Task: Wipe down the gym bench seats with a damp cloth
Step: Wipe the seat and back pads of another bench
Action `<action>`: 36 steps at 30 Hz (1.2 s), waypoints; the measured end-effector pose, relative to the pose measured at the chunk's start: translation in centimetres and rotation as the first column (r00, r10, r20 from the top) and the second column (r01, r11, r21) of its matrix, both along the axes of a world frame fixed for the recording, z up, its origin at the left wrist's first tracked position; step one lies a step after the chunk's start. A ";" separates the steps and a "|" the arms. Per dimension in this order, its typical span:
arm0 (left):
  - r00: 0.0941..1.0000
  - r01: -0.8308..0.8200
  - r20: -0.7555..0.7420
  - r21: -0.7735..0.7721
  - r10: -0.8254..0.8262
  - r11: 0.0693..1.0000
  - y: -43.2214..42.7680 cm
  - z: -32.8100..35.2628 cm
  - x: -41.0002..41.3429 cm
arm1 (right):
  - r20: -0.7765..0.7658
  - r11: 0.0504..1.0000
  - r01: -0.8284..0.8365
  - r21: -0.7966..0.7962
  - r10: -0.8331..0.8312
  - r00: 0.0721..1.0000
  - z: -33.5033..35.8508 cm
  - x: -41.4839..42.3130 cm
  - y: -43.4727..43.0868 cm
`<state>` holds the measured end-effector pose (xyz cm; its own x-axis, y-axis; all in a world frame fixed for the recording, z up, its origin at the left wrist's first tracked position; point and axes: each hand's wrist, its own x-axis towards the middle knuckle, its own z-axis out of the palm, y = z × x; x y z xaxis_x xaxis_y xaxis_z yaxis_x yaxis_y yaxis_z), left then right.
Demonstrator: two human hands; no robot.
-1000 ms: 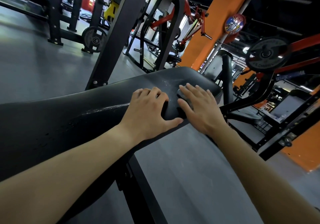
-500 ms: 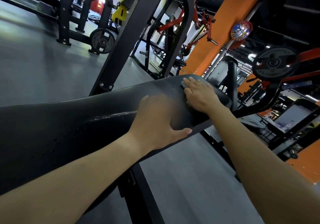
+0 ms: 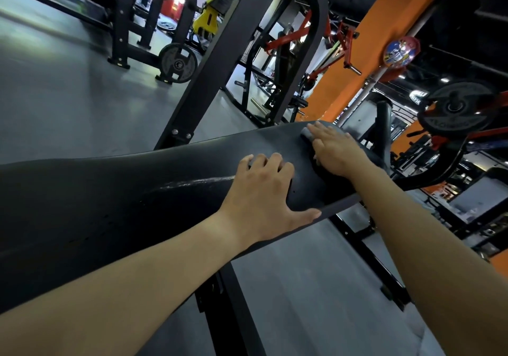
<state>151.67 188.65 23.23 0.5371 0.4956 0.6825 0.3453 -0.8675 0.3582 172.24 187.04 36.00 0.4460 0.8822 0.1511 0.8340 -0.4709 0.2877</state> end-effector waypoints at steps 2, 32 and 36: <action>1.000 -0.001 0.014 0.003 0.001 1.000 0.1 0.0 0.0 | -0.004 1.000 0.008 0.016 -0.007 1.000 -0.4 -0.4 0.9; 0.998 0.005 -0.059 0.081 0.000 0.997 -0.1 0.3 0.0 | 0.017 0.988 0.119 0.100 -0.121 0.993 0.5 1.9 -4.1; 0.999 -0.008 -0.038 0.078 0.011 0.997 0.0 0.1 0.0 | -0.008 0.965 0.123 0.231 -0.125 0.992 -0.9 1.7 -5.5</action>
<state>151.65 188.67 23.33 0.5591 0.4473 0.6981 0.3660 -0.8887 0.2762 173.94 181.50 35.11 0.5479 0.7609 0.3476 0.7634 -0.6247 0.1644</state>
